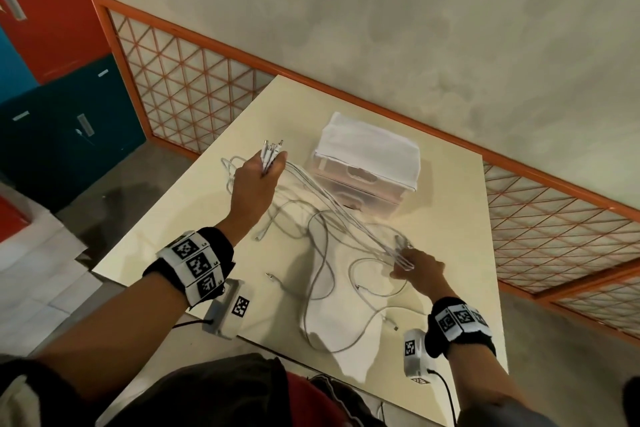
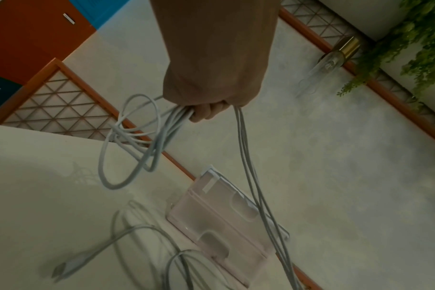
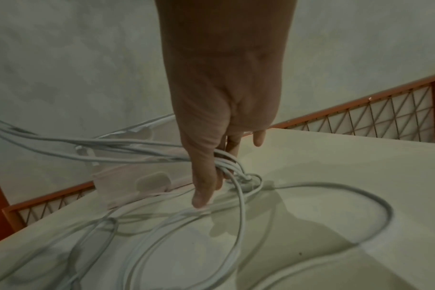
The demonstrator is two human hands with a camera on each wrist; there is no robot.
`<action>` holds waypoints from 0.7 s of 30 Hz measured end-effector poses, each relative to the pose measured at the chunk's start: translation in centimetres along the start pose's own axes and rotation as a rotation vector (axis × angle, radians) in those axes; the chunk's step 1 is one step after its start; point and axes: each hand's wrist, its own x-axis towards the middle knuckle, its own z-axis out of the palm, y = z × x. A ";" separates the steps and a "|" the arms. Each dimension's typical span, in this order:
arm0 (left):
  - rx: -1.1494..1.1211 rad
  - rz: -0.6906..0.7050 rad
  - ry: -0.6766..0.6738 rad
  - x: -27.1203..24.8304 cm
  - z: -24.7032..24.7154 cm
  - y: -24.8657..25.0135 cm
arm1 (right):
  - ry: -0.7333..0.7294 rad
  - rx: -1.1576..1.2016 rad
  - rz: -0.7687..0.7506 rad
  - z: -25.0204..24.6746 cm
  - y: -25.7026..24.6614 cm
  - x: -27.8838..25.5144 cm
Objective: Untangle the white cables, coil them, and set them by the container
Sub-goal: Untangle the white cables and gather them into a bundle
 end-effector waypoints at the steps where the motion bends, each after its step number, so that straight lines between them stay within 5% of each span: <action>1: -0.006 0.007 0.004 0.0 0.1 0.1 | -0.017 -0.026 0.016 0.2 0.1 0.0; 7: 0.012 0.038 0.006 0.5 0.4 0.3 | 0.055 0.066 -0.018 -0.2 0.2 0.9; 12: 0.111 0.018 -0.098 1.1 0.0 -0.3 | -0.130 0.134 -0.092 -0.9 -2.1 1.5; 17: 0.248 -0.030 -0.292 1.4 0.1 -1.5 | 0.138 0.444 -0.442 -2.1 -9.4 0.9; 21: 0.254 -0.046 -0.272 1.9 -0.1 -2.7 | -0.268 0.463 -0.522 -1.9 -15.8 0.3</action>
